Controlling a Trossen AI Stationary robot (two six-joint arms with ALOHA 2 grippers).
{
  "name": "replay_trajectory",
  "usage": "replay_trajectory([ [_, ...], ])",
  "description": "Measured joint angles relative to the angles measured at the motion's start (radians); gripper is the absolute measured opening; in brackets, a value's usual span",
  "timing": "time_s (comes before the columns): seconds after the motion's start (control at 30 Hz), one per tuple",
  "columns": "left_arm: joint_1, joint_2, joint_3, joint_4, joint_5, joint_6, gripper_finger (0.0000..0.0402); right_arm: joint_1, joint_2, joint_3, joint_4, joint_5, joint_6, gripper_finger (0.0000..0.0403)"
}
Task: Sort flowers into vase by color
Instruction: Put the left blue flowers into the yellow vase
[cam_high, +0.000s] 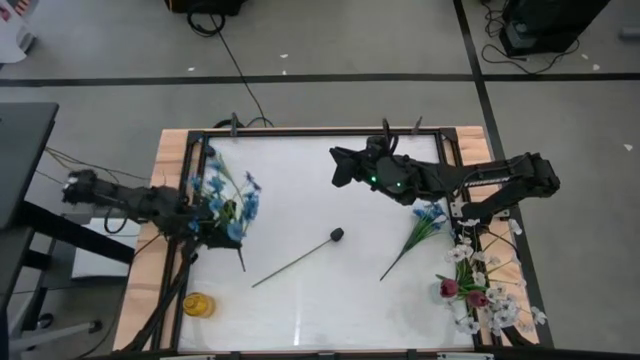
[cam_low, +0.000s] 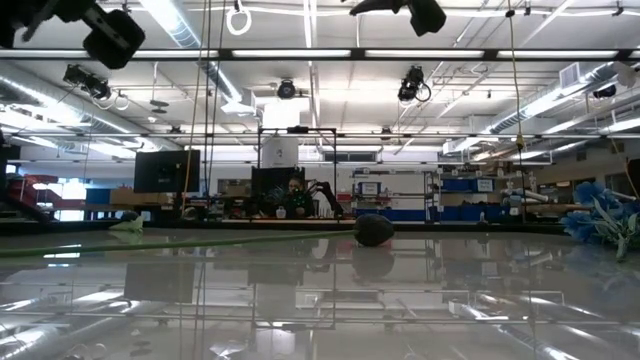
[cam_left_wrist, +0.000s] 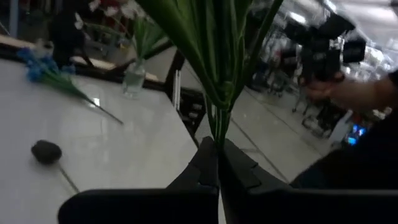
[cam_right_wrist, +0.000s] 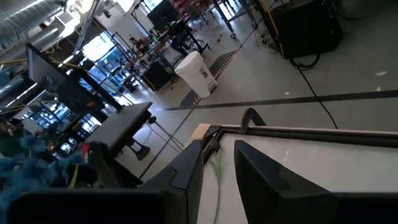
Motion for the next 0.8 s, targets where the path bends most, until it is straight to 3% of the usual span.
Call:
replay_trajectory([
  [0.2, -0.196, -0.129, 0.032, -0.02, -0.104, -0.046, 0.0, -0.006, 0.0, 0.0, -0.007, -0.061, 0.007, 0.0101],
  [0.33, -0.329, -0.253, 0.098, -0.252, -0.262, -0.039, 0.0, -0.002, 0.0, 0.0, -0.023, -0.106, 0.035, 0.0101],
  [0.4, -0.379, -0.284, 0.117, -0.372, -0.293, -0.045, 0.0, 0.006, 0.0, 0.0, -0.042, -0.113, 0.06, 0.0101],
  [0.5, -0.43, -0.282, 0.127, -0.438, -0.285, -0.041, 0.0, 0.022, 0.0, 0.0, -0.07, -0.111, 0.1, 0.0101],
  [0.67, -0.486, -0.229, 0.128, -0.435, -0.205, 0.081, 0.0, 0.055, 0.0, 0.0, -0.094, -0.094, 0.173, 0.0101],
  [0.8, -0.516, -0.194, 0.128, -0.395, -0.104, 0.09, 0.0, 0.08, 0.0, 0.0, -0.095, -0.057, 0.219, 0.0101],
])
